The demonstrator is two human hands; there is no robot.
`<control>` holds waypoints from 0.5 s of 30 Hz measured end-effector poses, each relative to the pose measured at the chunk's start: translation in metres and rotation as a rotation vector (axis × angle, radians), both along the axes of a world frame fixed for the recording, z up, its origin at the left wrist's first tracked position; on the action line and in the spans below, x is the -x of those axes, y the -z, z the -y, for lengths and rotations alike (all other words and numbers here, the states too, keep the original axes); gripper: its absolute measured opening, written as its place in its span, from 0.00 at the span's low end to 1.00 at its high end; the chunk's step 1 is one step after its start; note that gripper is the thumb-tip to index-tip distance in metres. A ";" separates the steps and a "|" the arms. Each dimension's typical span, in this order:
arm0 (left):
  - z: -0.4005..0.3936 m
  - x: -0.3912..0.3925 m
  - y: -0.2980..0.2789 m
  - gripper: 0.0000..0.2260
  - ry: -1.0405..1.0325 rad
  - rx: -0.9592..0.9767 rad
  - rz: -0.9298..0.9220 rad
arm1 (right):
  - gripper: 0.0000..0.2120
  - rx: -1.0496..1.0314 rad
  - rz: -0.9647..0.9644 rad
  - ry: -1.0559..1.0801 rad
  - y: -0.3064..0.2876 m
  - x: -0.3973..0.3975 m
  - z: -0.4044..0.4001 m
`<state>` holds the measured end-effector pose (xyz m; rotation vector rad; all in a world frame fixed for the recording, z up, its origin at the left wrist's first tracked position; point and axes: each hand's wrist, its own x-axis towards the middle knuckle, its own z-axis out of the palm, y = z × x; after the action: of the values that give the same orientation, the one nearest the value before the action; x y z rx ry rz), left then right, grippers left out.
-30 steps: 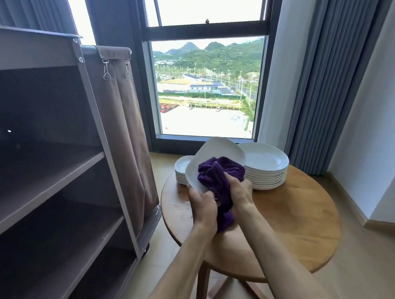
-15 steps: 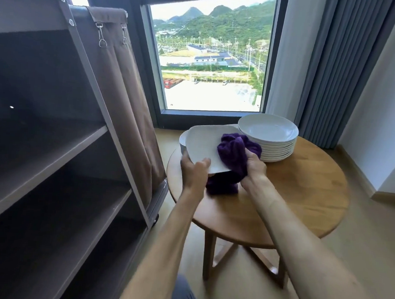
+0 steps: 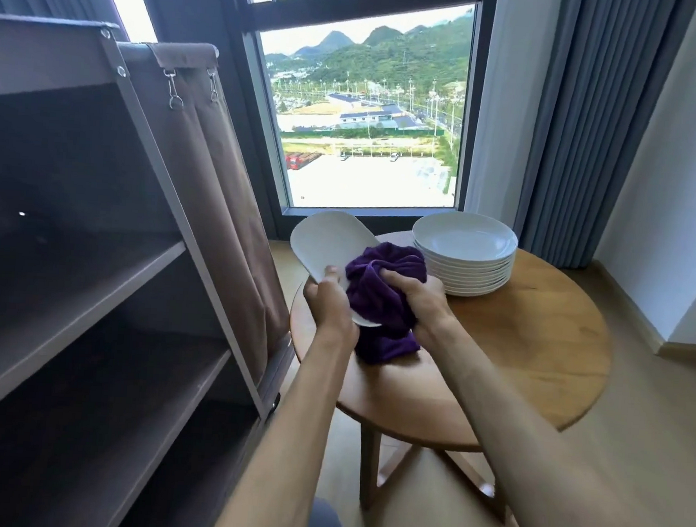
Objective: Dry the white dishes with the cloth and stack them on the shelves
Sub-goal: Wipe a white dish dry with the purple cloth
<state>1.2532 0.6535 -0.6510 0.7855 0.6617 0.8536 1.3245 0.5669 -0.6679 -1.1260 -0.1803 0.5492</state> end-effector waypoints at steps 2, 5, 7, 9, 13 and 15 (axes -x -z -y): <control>-0.011 0.004 0.005 0.07 0.085 -0.062 -0.043 | 0.16 0.083 0.087 -0.041 0.001 -0.006 0.009; -0.015 0.018 0.004 0.08 0.310 -0.241 -0.114 | 0.14 0.089 0.190 -0.115 -0.007 -0.012 0.017; -0.019 0.025 -0.006 0.12 0.421 -0.330 -0.128 | 0.14 0.073 0.211 -0.151 -0.012 -0.011 0.016; -0.027 0.031 -0.021 0.11 0.541 -0.334 -0.114 | 0.12 0.036 0.191 -0.127 -0.013 -0.008 0.012; -0.012 0.036 -0.031 0.08 0.461 -0.176 0.209 | 0.09 -0.161 -0.158 0.133 -0.017 -0.001 -0.006; 0.012 0.032 -0.011 0.13 0.277 -0.214 0.264 | 0.14 -0.171 -0.313 0.263 -0.016 0.004 -0.014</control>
<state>1.2215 0.6418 -0.6396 0.9129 0.2231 0.7634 1.3202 0.5806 -0.6516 -0.8680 0.1869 0.4584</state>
